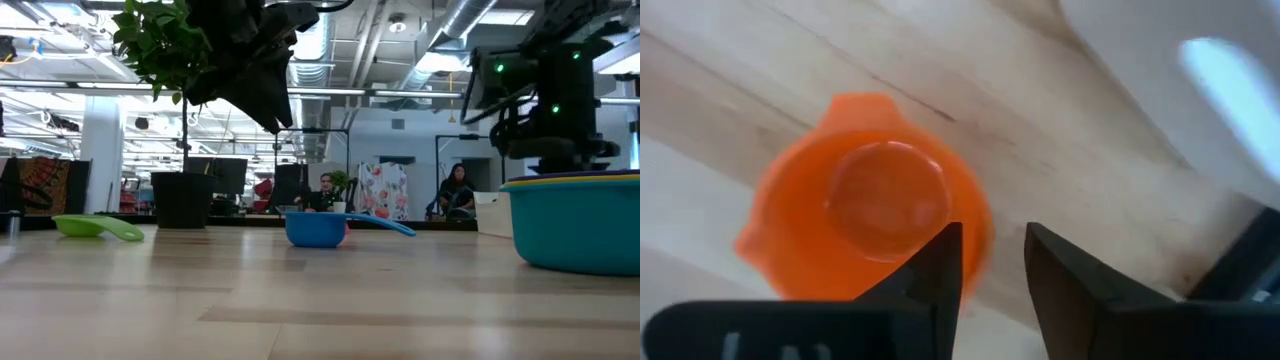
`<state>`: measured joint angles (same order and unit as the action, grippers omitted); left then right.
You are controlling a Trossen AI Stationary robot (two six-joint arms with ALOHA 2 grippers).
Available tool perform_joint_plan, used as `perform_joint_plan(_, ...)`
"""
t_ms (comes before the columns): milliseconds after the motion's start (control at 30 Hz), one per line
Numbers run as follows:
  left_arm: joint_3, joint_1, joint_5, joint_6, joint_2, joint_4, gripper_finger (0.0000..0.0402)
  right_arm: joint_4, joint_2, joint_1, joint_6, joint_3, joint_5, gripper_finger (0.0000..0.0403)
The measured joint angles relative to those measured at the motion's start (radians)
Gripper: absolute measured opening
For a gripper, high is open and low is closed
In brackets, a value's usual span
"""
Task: Nest measuring cups in basket
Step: Stack the orange measuring cup on the dark blue measuring cup
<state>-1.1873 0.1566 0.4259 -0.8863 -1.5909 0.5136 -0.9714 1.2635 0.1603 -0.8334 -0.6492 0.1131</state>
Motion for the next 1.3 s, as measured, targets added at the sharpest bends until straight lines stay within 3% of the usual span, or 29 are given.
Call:
perform_joint_plan(167, 0.000, 0.006, -0.012, -0.025, 0.000, 0.023, 0.0085, 0.020, 0.054, 0.011, 0.063, 0.000, -0.027, 0.0092)
perform_joint_plan(367, 0.000, 0.025, -0.037, -0.076, 0.000, 0.071, 0.0085, 0.013, 0.009, -0.066, 0.101, -0.012, -0.037, 0.0014)
perform_joint_plan(733, 0.000, 0.047, -0.028, -0.073, 0.000, 0.074, 0.0085, -0.018, -0.063, -0.350, 0.092, -0.225, 0.019, 0.0011)
perform_joint_plan(1300, 0.000, 0.114, -0.033, -0.103, 0.000, 0.072, 0.0085, -0.078, 0.297, -0.639, 0.069, -0.603, 0.001, 0.0017)
